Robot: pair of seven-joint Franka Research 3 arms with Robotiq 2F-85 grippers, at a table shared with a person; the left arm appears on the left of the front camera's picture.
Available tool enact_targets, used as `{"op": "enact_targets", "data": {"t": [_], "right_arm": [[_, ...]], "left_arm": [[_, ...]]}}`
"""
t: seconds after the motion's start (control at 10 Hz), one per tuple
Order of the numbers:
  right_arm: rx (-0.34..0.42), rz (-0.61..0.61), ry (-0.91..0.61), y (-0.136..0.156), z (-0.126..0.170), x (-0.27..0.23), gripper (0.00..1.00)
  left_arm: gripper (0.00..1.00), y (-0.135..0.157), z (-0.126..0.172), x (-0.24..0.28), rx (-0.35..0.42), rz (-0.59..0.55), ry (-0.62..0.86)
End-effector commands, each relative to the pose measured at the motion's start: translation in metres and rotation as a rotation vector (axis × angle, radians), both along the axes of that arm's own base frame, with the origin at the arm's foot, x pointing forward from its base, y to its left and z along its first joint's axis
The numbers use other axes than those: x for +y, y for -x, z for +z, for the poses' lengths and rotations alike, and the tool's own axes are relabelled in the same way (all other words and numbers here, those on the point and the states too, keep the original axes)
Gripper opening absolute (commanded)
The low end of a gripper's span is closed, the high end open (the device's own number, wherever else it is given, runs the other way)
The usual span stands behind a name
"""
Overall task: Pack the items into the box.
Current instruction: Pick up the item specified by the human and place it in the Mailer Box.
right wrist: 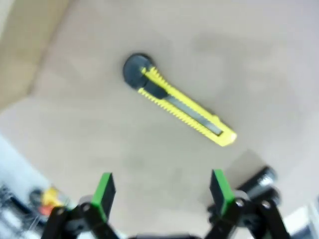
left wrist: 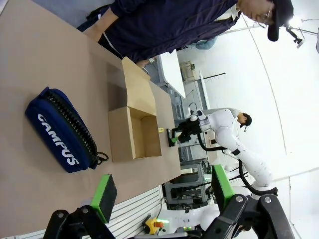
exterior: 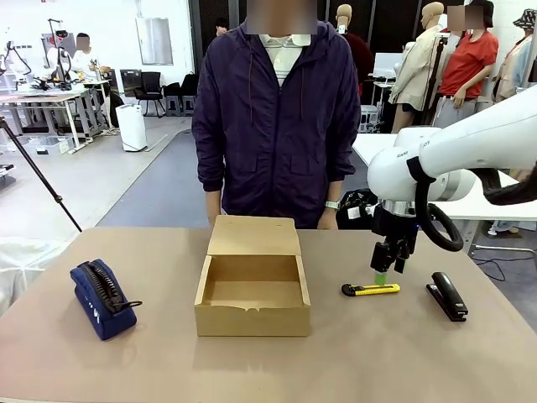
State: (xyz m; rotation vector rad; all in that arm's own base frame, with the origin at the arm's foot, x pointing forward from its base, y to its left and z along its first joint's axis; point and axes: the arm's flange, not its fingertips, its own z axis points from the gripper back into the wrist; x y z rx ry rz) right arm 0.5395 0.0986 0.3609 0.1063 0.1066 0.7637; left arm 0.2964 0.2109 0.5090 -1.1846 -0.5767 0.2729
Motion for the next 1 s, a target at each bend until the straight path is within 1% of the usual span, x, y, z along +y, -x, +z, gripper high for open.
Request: {"op": "enact_targets", "data": {"t": [0.0, 0.1, 0.3, 0.4, 0.5, 0.7, 0.8, 0.9], "right_arm": [[0.101, 0.896, -0.109, 0.005, 0.012, -0.009, 1.00], [0.096, 1.021, -0.113, 0.006, 0.014, -0.006, 1.00], [-0.011, 1.014, -0.080, 0.009, 0.012, -0.002, 1.00], [-0.070, 0.900, -0.070, 0.009, 0.009, 0.002, 1.00], [0.002, 0.661, -0.067, 0.008, 0.009, 0.005, 1.00], [0.002, 0.661, -0.067, 0.008, 0.009, 0.005, 1.00], [-0.011, 0.763, -0.069, 0.007, 0.008, 0.003, 1.00], [-0.094, 0.829, -0.070, -0.002, -0.003, 0.009, 1.00]], "left_arm": [[1.00, 0.000, 0.003, 0.000, -0.015, 0.003, 0.020], [1.00, 0.000, 0.003, 0.000, -0.015, 0.003, 0.020], [1.00, 0.000, 0.003, 0.000, -0.015, 0.003, 0.020], [1.00, 0.000, 0.003, 0.000, -0.015, 0.003, 0.020], [1.00, 0.000, 0.003, 0.000, -0.015, 0.003, 0.020], [1.00, 0.000, 0.003, 0.000, -0.015, 0.003, 0.020], [1.00, 0.000, 0.003, 0.000, -0.015, 0.003, 0.020], [1.00, 0.000, 0.003, 0.000, -0.015, 0.003, 0.020]]}}
